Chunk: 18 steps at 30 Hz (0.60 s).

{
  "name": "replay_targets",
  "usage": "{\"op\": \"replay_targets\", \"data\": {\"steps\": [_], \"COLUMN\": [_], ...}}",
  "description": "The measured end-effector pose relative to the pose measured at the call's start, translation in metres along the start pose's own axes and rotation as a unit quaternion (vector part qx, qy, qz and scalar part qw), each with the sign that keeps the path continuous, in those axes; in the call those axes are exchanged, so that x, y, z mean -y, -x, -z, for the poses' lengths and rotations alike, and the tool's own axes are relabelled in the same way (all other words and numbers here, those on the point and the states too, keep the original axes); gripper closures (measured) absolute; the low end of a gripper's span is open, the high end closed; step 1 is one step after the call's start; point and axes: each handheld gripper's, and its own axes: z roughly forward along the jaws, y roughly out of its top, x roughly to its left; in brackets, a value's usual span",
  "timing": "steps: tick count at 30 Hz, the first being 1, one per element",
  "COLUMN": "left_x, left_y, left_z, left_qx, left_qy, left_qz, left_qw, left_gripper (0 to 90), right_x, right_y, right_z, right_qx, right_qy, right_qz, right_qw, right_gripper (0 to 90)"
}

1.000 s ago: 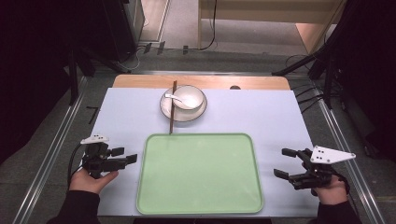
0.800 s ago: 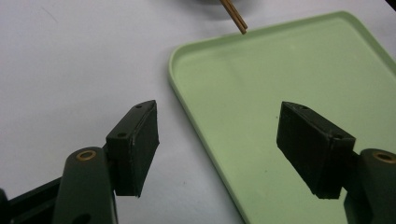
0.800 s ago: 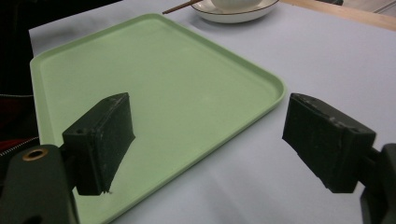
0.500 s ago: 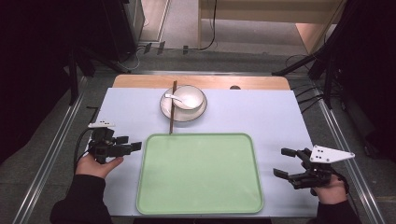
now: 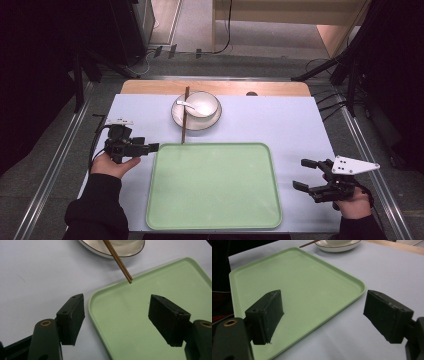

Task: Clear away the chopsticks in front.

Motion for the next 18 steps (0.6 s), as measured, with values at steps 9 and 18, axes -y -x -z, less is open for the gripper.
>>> {"op": "replay_targets", "data": {"steps": [9, 18], "left_x": [-0.029, -0.056], "left_y": [0.002, -0.001], "left_z": [-0.022, -0.047], "left_qx": [-0.008, -0.026], "left_qy": [0.003, -0.004], "left_qz": [-0.002, 0.005], "left_qw": [1.0, 0.9996], "left_gripper": [33.0, 39.0], "right_x": [-0.001, -0.001], "right_y": [0.0, 0.0], "right_z": [-0.001, -0.001], "right_qx": [-0.001, -0.002], "right_qy": [0.0, 0.002], "right_qz": [0.001, 0.003], "right_qw": [1.0, 1.0], "right_gripper": [16.4, 16.4]}}
